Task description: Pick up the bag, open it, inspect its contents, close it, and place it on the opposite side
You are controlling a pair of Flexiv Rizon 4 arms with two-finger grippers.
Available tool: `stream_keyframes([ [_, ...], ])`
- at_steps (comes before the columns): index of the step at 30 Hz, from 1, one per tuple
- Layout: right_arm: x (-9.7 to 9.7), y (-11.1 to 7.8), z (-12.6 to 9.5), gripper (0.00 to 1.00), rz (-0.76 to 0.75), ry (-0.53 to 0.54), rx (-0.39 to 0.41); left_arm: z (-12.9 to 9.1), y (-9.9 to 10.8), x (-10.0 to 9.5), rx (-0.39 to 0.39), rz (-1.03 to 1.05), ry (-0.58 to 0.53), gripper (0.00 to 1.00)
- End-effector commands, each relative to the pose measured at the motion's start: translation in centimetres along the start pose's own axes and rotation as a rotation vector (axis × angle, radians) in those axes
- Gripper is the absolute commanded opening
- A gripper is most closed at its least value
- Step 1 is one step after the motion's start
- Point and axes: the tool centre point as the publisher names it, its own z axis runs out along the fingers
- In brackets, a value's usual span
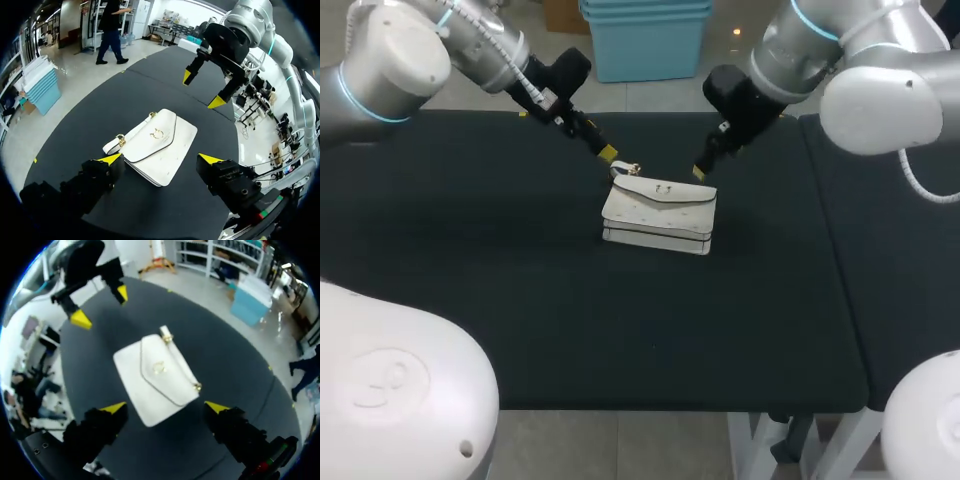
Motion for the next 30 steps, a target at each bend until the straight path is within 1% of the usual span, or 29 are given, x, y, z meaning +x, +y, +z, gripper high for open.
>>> stream_keyframes([
  [1,-0.1,-0.2,0.2,1.00,0.666,0.229,-0.102,1.2,0.7,0.2,-0.019,-0.711,0.083,1.00],
  [2,0.0,-0.4,0.4,1.00,0.712,0.235,-0.125,1.3,1.0,0.4,0.009,-0.744,0.084,1.00],
  [3,0.1,-0.6,0.5,1.00,0.742,0.233,-0.139,1.5,1.2,0.4,0.019,-0.767,0.084,1.00],
  [4,0.4,-0.8,0.6,1.00,0.773,0.229,-0.155,1.6,1.3,0.5,0.048,-0.793,0.066,1.00],
  [8,1.0,-1.4,0.7,1.00,0.886,0.155,-0.230,1.9,1.8,0.2,0.134,-0.912,-0.008,1.00],
  [10,1.3,-1.7,0.4,1.00,0.939,0.117,-0.279,1.8,1.9,0.2,0.171,-0.946,-0.009,1.00],
  [12,1.4,-2.0,0.2,1.00,0.978,0.101,-0.318,1.7,2.0,0.3,0.197,-0.966,-0.021,1.00],
  [13,1.5,-2.1,0.0,1.00,0.997,0.075,-0.344,1.6,2.0,0.2,0.204,-0.972,-0.022,1.00],
  [17,1.7,-2.5,-0.3,1.00,1.050,0.070,-0.388,1.5,1.9,0.2,0.223,-1.012,-0.026,1.00],
  [18,1.7,-2.6,-0.3,1.00,1.063,0.063,-0.397,1.5,1.9,0.2,0.214,-1.019,-0.019,1.00],
  [19,1.7,-2.6,-0.3,1.00,1.070,0.058,-0.401,1.4,1.9,0.1,0.205,-1.007,-0.037,1.00],
  [20,1.7,-2.7,-0.3,1.00,1.055,0.064,-0.388,1.3,1.9,-0.1,0.193,-0.953,-0.086,1.00],
  [30,1.7,-2.7,-0.3,1.00,1.055,0.064,-0.388,1.3,1.9,-0.1,0.193,-0.953,-0.086,1.00],
])
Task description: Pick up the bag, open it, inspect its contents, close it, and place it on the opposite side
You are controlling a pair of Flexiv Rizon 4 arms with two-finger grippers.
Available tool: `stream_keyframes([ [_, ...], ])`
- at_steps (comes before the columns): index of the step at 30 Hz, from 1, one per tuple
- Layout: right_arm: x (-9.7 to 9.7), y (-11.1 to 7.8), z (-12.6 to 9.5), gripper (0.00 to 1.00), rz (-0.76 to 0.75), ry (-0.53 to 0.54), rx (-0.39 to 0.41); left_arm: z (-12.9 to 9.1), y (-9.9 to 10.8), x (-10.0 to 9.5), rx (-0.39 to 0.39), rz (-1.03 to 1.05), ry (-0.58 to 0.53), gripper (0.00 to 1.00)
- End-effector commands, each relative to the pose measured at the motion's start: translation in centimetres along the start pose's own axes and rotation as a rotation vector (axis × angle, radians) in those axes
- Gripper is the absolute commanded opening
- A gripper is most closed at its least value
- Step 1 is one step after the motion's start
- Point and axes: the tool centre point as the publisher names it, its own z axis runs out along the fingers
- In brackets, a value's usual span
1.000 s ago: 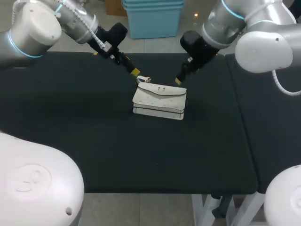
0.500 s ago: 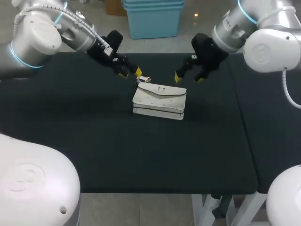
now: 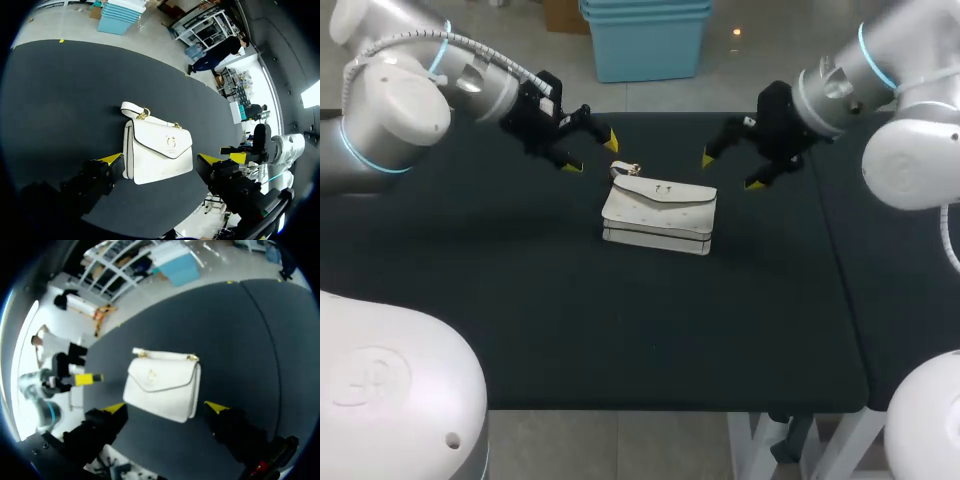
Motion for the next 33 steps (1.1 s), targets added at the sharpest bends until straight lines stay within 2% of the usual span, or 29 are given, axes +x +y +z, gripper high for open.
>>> stream_keyframes([
  [1,-0.1,-0.4,0.2,1.00,0.134,0.005,-0.229,-0.1,0.7,0.4,0.044,-0.009,-0.012,1.00],
  [4,-0.1,-0.4,0.2,1.00,0.134,0.005,-0.229,0.4,1.0,0.1,0.046,-0.032,0.014,1.00],
  [6,-0.2,-0.2,0.8,1.00,0.188,0.032,-0.201,0.9,1.5,-0.3,0.065,-0.026,0.021,1.00],
  [7,-0.4,0.1,1.0,1.00,0.245,0.033,-0.193,1.1,1.7,-0.5,0.033,-0.016,0.057,1.00],
  [11,-0.9,0.9,1.3,1.00,0.314,0.055,-0.152,1.3,1.5,-1.2,-0.050,-0.017,0.127,1.00],
  [13,-0.9,1.1,1.5,1.00,0.319,0.051,-0.129,1.4,1.3,-1.5,-0.080,-0.019,0.157,1.00],
  [17,-0.8,1.3,2.0,1.00,0.350,0.051,-0.061,1.4,0.8,-2.2,-0.205,-0.008,0.234,1.00],
  [19,-0.9,1.4,2.3,1.00,0.354,0.049,-0.043,1.6,0.4,-2.5,-0.189,-0.019,0.223,1.00],
  [20,-0.9,1.5,2.6,1.00,0.363,0.071,-0.022,1.8,0.3,-2.7,-0.222,-0.019,0.256,1.00],
  [24,-1.1,1.5,3.6,1.00,0.394,0.097,0.043,2.9,0.3,-3.1,-0.269,-0.045,0.287,1.00],
  [30,-1.5,1.5,5.2,1.00,0.422,0.114,0.097,4.8,0.4,-3.2,-0.279,-0.081,0.321,1.00],
  [31,-1.5,1.5,5.6,1.00,0.426,0.135,0.128,5.2,0.5,-3.2,-0.280,-0.082,0.330,1.00],
  [33,-1.6,1.6,6.0,1.00,0.426,0.130,0.131,5.7,0.5,-3.0,-0.281,-0.084,0.334,1.00],
])
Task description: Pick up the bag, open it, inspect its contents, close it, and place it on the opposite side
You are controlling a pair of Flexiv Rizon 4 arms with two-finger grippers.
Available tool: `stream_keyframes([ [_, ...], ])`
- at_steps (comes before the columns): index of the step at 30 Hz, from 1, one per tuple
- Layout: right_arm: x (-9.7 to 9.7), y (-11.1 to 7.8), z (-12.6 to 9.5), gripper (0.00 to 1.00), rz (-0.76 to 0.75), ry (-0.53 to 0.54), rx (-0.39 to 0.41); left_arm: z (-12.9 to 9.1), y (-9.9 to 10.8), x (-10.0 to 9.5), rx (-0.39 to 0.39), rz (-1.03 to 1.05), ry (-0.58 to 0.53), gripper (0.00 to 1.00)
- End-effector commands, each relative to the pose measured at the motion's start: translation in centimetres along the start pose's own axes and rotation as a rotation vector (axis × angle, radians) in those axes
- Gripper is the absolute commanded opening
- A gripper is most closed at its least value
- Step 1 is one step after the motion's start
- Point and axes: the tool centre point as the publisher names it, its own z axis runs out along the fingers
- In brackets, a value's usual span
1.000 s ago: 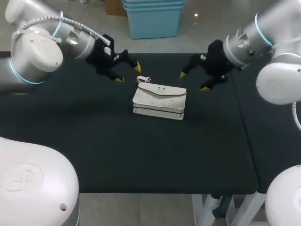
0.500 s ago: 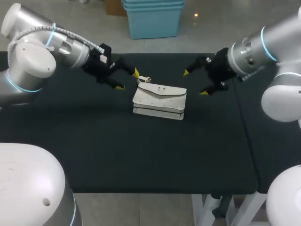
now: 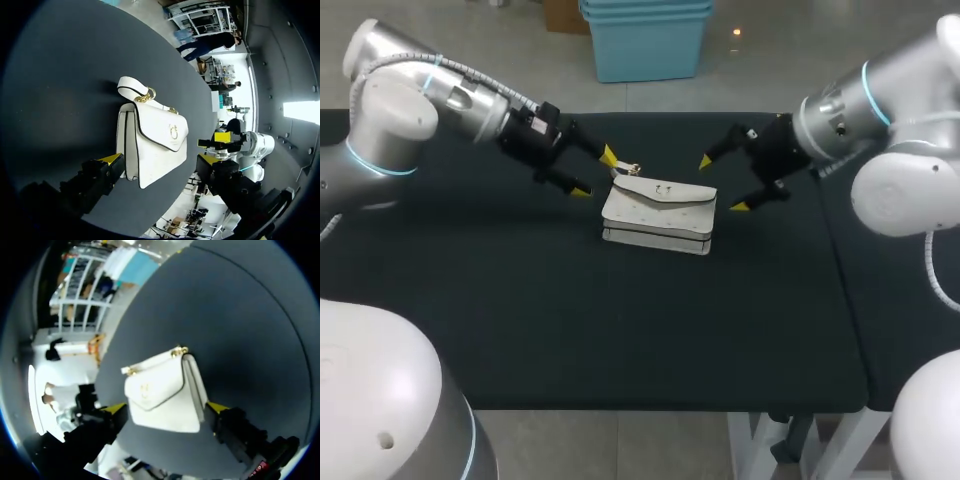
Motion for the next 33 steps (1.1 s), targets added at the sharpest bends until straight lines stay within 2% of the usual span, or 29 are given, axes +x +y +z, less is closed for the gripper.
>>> stream_keyframes([
  [1,0.0,0.9,1.3,1.00,-0.006,0.006,0.116,1.5,-0.9,-0.6,-0.048,-0.001,0.061,1.00],
  [8,0.2,0.9,1.9,1.00,-0.009,0.026,0.170,2.2,-1.4,-0.7,-0.032,-0.009,0.078,1.00],
  [19,-2.0,1.8,3.3,1.00,-0.015,0.137,0.221,3.3,-2.0,-0.7,-0.044,-0.011,0.104,1.00],
  [25,-1.7,2.0,4.0,1.00,-0.024,0.180,0.256,3.6,-2.3,-0.8,-0.040,-0.015,0.127,1.00],
  [27,-1.4,1.9,4.1,0.97,-0.032,0.189,0.265,3.8,-2.4,-0.9,-0.040,-0.017,0.128,0.99],
  [29,-1.2,1.8,4.3,0.95,-0.038,0.194,0.272,4.0,-2.6,-1.0,-0.039,-0.019,0.132,0.94],
  [32,-1.0,1.7,4.6,0.86,-0.048,0.222,0.294,4.3,-2.8,-1.3,-0.038,-0.029,0.154,0.80],
  [33,-0.9,1.7,4.7,0.83,-0.053,0.221,0.292,4.4,-2.9,-1.3,-0.039,-0.029,0.161,0.80],
])
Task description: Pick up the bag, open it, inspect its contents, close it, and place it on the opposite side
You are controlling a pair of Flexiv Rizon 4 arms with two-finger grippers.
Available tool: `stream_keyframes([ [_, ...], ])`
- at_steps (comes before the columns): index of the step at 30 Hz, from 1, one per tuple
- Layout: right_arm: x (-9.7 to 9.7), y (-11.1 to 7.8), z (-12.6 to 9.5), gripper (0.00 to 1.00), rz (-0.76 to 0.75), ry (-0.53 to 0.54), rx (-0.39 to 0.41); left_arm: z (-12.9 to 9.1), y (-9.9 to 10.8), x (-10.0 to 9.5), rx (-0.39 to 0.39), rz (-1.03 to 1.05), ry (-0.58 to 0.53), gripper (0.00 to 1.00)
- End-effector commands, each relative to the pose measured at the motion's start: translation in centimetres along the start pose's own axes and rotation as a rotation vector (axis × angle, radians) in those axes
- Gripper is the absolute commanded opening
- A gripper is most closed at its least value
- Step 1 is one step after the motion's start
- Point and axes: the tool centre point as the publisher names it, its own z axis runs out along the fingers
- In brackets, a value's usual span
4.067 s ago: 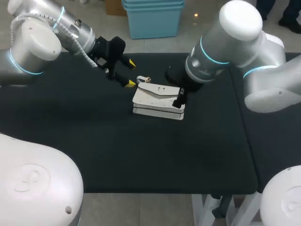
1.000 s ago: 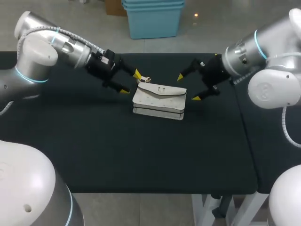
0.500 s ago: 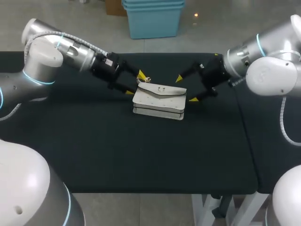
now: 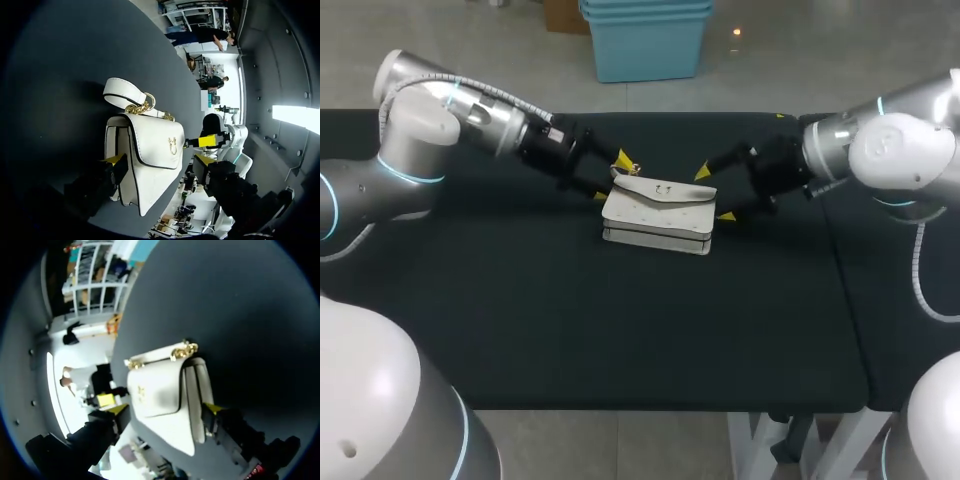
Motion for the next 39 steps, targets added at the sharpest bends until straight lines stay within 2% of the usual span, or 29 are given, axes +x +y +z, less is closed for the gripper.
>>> stream_keyframes([
  [1,0.1,0.5,0.6,0.81,-0.012,0.016,0.083,0.6,-0.8,-0.8,-0.009,-0.003,0.030,0.80],
  [3,0.2,0.4,0.8,0.75,-0.015,0.020,0.087,0.7,-0.9,-0.8,-0.004,-0.005,0.036,0.78],
  [5,0.3,0.4,0.9,0.63,-0.017,0.032,0.097,0.9,-1.1,-0.8,-0.004,-0.010,0.042,0.73],
  [9,0.1,0.4,1.4,0.53,-0.019,0.035,0.103,1.6,-1.4,-1.4,-0.002,-0.040,0.053,0.71],
  [15,-0.9,0.4,2.3,0.56,0.003,0.041,0.118,2.1,-1.5,-2.4,0.012,-0.073,0.074,0.50],
  [22,-1.3,0.3,2.9,0.56,0.020,0.053,0.123,2.6,-1.6,-3.6,0.024,-0.116,0.088,0.48],
  [24,-1.3,0.3,2.9,0.49,0.024,0.057,0.120,2.4,-1.5,-3.5,0.033,-0.118,0.098,0.40],
  [25,-1.3,0.3,2.9,0.45,0.025,0.055,0.115,2.3,-1.5,-3.4,0.034,-0.118,0.098,0.33],
  [26,-1.3,0.3,2.9,0.36,0.025,0.054,0.111,2.2,-1.4,-3.3,0.036,-0.115,0.100,0.27],
  [27,-1.2,0.2,2.9,0.10,0.024,0.055,0.110,2.1,-1.4,-3.2,0.040,-0.110,0.097,0.25],
  [28,-1.1,0.2,2.8,0.00,0.020,0.056,0.108,2.1,-1.4,-3.0,0.046,-0.105,0.088,0.20],
  [30,-0.9,0.3,2.8,0.00,0.016,0.058,0.101,2.0,-1.3,-2.8,0.056,-0.098,0.083,0.13],
  [31,-0.8,0.2,2.7,0.00,0.014,0.062,0.099,2.0,-1.3,-2.7,0.067,-0.090,0.072,0.00],
  [37,-0.7,0.2,2.7,0.00,0.011,0.070,0.094,2.2,-1.2,-2.6,0.092,-0.078,0.061,0.00],
  [38,-0.7,0.2,2.7,0.00,0.010,0.071,0.093,2.2,-1.1,-2.6,0.092,-0.078,0.061,0.02],
  [39,-0.8,0.2,2.8,0.00,0.008,0.070,0.091,2.2,-1.1,-2.6,0.101,-0.077,0.062,0.45],
])
